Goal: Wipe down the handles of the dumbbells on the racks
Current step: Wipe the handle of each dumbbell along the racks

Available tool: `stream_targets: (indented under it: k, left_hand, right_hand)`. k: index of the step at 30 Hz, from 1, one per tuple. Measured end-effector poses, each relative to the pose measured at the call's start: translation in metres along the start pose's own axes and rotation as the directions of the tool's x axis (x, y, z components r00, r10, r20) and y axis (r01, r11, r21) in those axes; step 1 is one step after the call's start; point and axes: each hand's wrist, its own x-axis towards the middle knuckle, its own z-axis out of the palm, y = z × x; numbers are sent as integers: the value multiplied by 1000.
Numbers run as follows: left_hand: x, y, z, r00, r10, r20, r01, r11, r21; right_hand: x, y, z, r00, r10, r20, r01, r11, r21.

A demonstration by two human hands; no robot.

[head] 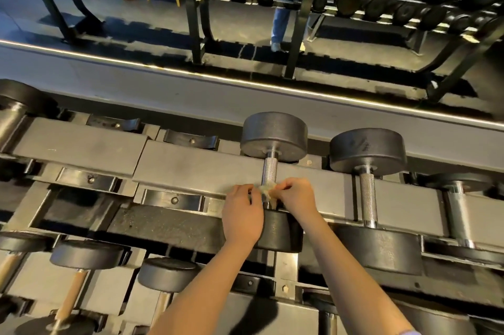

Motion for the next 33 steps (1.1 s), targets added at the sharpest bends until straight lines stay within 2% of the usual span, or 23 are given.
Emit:
stream_targets:
  k: [4, 6, 8, 11, 15, 18, 24, 25, 28, 30, 33]
  left_hand:
    - [0, -1, -2, 999, 30, 33, -30, 1000, 5]
    - [0, -1, -5, 997, 44, 69, -45, 999, 14]
    - [3, -5, -8, 988, 51, 144, -49, 999, -17]
    - [16, -10, -19, 934, 63, 352, 12, 978, -208]
    - [33, -5, -25, 855, 171, 489, -65, 972, -225]
    - [41, 0, -22, 872, 152, 466, -51, 974, -221]
    - [54, -4, -23, 896, 111, 431, -10, 974, -228]
    - [58, -5, -22, 915, 104, 389, -2, 967, -255]
    - [74, -4, -18, 946, 125, 301, -50, 969, -244]
    - [86, -1, -12, 944, 151, 293, -96, 976, -194]
    - [96, 2, 3, 944, 153, 293, -111, 982, -156]
  right_hand:
    - [-8, -4, 0, 990, 116, 84, -108, 990, -93]
    - [-12, -5, -1, 985, 168, 39, -168, 986, -8]
    - [-20, -5, -2, 984, 169, -65, -158, 977, 145]
    - [-34, -7, -3, 976, 164, -145, -107, 934, 341]
    - [-40, -14, 1, 983, 138, -124, -77, 912, 403]
    - [-41, -21, 6, 984, 122, -129, -59, 910, 411]
    - [-47, -21, 8, 996, 66, -52, -47, 948, 313]
    - [-50, -19, 12, 996, 43, -74, -23, 969, 246]
    - [-63, -3, 30, 969, -89, -233, 64, 992, -113]
    - [-66, 5, 38, 949, -80, -305, 31, 986, -162]
    - [-67, 2, 36, 945, -35, -325, -16, 988, -153]
